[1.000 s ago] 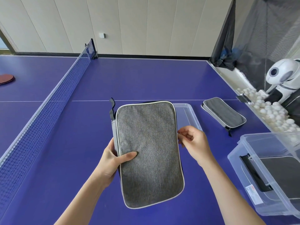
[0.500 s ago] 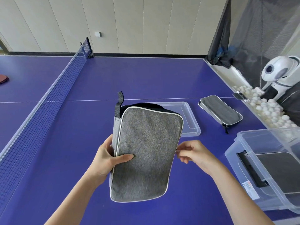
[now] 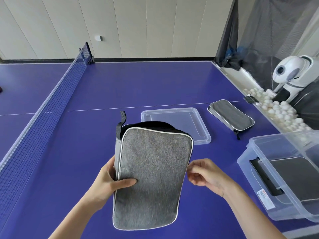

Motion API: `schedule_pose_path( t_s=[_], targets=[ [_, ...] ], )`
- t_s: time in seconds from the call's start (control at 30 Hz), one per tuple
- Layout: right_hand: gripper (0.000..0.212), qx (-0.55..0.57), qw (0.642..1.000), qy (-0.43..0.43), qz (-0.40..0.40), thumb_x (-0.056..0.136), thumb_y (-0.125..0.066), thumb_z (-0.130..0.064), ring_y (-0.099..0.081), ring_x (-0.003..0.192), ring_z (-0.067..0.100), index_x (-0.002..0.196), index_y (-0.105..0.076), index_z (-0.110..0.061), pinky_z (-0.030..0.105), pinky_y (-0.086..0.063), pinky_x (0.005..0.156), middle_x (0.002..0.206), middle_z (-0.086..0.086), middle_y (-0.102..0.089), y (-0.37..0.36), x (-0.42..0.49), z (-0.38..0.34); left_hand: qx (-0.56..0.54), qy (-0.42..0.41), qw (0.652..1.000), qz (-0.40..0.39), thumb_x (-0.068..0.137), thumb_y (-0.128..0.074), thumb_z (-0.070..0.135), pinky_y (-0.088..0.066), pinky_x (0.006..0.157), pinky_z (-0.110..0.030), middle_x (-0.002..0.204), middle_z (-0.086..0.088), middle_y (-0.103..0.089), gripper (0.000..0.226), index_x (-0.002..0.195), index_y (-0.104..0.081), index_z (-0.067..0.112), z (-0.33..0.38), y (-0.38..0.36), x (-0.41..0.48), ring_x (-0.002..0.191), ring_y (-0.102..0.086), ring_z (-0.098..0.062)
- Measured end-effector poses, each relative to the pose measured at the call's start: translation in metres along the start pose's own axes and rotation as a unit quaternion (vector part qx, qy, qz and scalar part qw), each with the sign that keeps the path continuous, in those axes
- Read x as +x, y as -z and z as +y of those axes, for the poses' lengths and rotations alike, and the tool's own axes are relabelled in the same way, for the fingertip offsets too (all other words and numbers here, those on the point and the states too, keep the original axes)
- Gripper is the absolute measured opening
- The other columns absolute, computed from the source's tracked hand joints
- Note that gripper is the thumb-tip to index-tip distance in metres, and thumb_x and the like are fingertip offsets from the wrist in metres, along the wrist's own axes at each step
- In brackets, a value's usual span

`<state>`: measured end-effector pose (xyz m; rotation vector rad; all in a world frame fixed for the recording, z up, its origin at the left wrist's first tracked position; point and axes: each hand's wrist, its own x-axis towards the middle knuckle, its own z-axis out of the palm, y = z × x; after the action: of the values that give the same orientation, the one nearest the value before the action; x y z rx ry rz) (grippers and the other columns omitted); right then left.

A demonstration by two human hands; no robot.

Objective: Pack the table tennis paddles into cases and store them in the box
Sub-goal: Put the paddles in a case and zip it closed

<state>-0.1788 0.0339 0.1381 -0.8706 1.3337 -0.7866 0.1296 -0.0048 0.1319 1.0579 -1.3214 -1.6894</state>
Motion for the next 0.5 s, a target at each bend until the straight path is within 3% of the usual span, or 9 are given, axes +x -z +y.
schedule_pose_path(
  t_s=[0.2, 0.33, 0.5],
  targets=[
    [0.032, 0.03, 0.993, 0.068, 0.092, 0.085, -0.051, 0.004, -0.048, 0.046, 0.015, 0.06, -0.067, -0.007, 0.019, -0.03, 0.039, 0.057, 0.011, -0.059, 0.0, 0.004, -0.017, 0.037, 0.003, 0.999, -0.023, 0.055, -0.085, 0.002, -0.057, 0.078, -0.029, 0.112, -0.008, -0.07, 0.071, 0.119, -0.059, 0.019, -0.002, -0.002, -0.001, 0.104, -0.067, -0.024],
    [0.021, -0.021, 0.984, 0.122, 0.129, 0.087, -0.055, 0.0, -0.048, 0.049, 0.016, 0.069, -0.065, -0.001, 0.021, -0.032, 0.042, 0.059, 0.009, -0.062, 0.011, 0.002, -0.035, 0.064, 0.016, 0.997, -0.035, 0.053, -0.09, 0.013, -0.057, 0.079, -0.031, 0.112, -0.009, -0.07, 0.07, 0.116, -0.061, 0.024, -0.012, 0.0, -0.007, 0.105, -0.067, -0.025],
    [0.018, -0.131, 0.963, 0.165, 0.17, 0.088, -0.057, -0.008, -0.047, 0.051, 0.008, 0.072, -0.064, -0.006, 0.015, -0.038, 0.052, 0.057, -0.002, -0.062, 0.006, 0.0, -0.043, 0.181, -0.01, 0.983, -0.023, 0.053, -0.089, 0.026, -0.054, 0.086, -0.034, 0.111, 0.001, -0.071, 0.068, 0.11, -0.059, 0.048, -0.01, -0.001, -0.001, 0.103, -0.068, -0.016]
  ],
)
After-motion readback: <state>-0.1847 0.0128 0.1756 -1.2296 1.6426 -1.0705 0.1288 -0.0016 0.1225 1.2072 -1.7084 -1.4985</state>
